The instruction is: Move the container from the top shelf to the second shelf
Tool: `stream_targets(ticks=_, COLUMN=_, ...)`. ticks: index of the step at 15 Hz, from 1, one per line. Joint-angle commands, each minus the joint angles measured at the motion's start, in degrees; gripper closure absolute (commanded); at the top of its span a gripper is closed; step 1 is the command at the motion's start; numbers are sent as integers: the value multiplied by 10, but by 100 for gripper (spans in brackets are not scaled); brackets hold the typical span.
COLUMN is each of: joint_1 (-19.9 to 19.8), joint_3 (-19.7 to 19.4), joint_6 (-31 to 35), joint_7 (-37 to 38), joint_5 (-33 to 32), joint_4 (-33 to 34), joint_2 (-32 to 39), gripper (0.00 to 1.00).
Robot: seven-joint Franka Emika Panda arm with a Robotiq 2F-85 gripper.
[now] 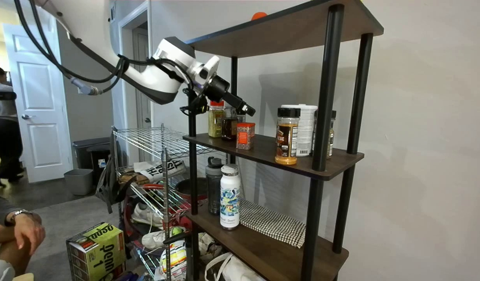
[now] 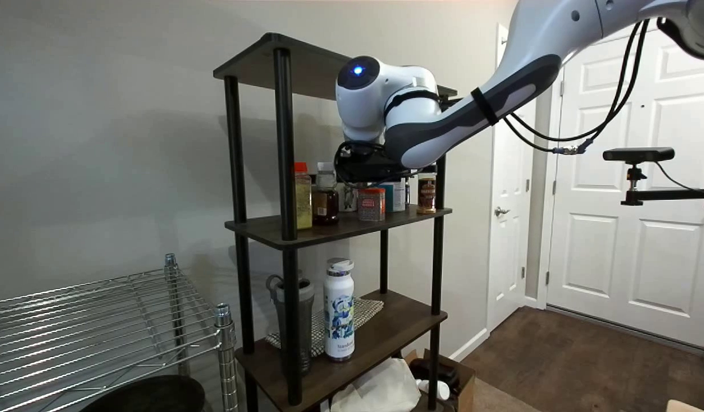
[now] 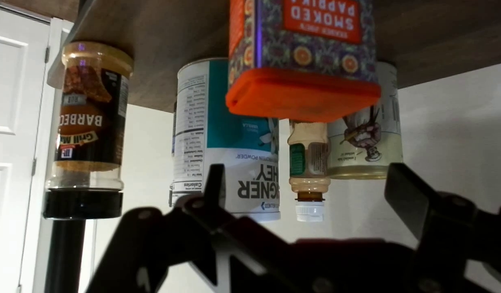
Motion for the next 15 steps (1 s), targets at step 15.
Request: stream_targets(ticks=15, joint_1=22, joint_3=9, joint_6=-50, joint_7=-22, joint_5=42, joint_4=-80, joint_2=-108, gripper=0)
